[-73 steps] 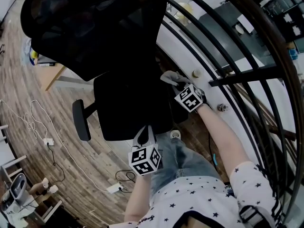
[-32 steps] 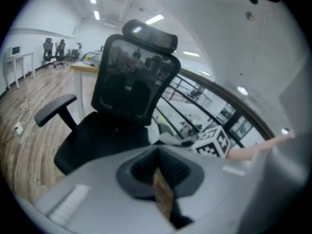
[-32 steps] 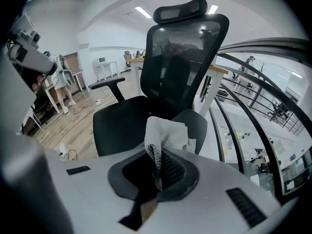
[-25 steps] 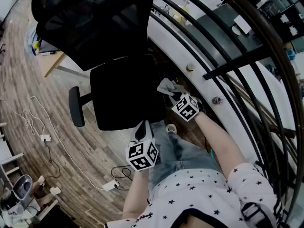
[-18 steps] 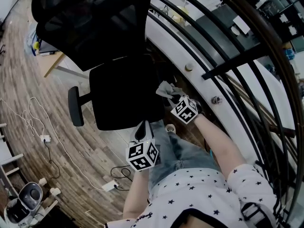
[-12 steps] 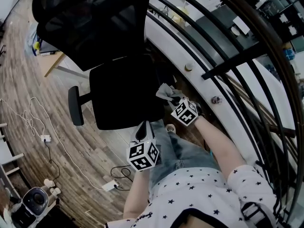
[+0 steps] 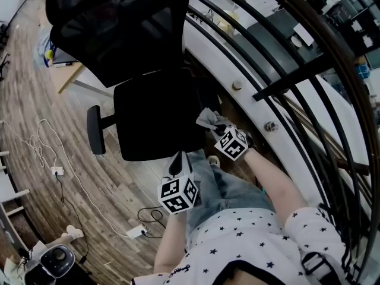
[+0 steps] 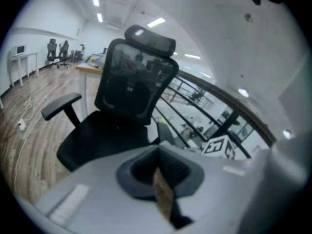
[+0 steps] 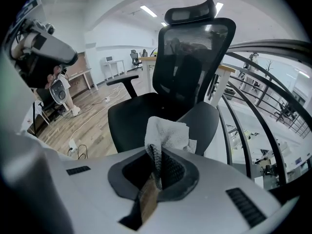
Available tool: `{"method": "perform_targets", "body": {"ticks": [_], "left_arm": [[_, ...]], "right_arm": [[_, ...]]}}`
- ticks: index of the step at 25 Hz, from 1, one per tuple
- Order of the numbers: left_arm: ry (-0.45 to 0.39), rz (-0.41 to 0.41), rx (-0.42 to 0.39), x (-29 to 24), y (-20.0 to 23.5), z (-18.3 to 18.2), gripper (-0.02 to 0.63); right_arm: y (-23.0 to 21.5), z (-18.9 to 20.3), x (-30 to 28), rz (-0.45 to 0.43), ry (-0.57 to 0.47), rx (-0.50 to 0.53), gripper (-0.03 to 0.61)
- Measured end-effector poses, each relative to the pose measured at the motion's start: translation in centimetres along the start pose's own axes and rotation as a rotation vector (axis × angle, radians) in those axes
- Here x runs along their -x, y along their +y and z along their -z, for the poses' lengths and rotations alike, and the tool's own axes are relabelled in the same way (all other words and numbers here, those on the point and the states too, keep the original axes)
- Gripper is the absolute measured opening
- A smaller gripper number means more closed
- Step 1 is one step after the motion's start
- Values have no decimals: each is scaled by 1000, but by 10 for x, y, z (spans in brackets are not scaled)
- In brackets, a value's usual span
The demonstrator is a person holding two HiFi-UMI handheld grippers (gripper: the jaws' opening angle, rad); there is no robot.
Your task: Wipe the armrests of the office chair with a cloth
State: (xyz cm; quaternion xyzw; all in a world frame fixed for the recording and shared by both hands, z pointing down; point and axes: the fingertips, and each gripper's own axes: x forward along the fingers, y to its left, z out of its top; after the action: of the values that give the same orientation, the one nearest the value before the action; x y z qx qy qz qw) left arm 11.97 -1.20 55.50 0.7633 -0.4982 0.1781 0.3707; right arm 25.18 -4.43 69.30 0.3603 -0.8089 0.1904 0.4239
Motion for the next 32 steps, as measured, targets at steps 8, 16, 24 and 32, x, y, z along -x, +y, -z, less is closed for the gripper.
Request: {"method": "perform_targets", "body": {"ticks": [8,16,24,32], "left_arm": [[-15,8,-19,3,-7,-5,8],[-43,7,-39,15,-16,-20,8],[-87,12,-61,25,-27,-33,8],[-130,9,-81,38,-40,-45,8]], "right_arm": [[6,-4,5,-14,-8,5,26],[16,-32,46,4,-135,-17,26],[20,-63,95,11,-264,-66,26],[26,-89,146,15,-373,-47,26]]}}
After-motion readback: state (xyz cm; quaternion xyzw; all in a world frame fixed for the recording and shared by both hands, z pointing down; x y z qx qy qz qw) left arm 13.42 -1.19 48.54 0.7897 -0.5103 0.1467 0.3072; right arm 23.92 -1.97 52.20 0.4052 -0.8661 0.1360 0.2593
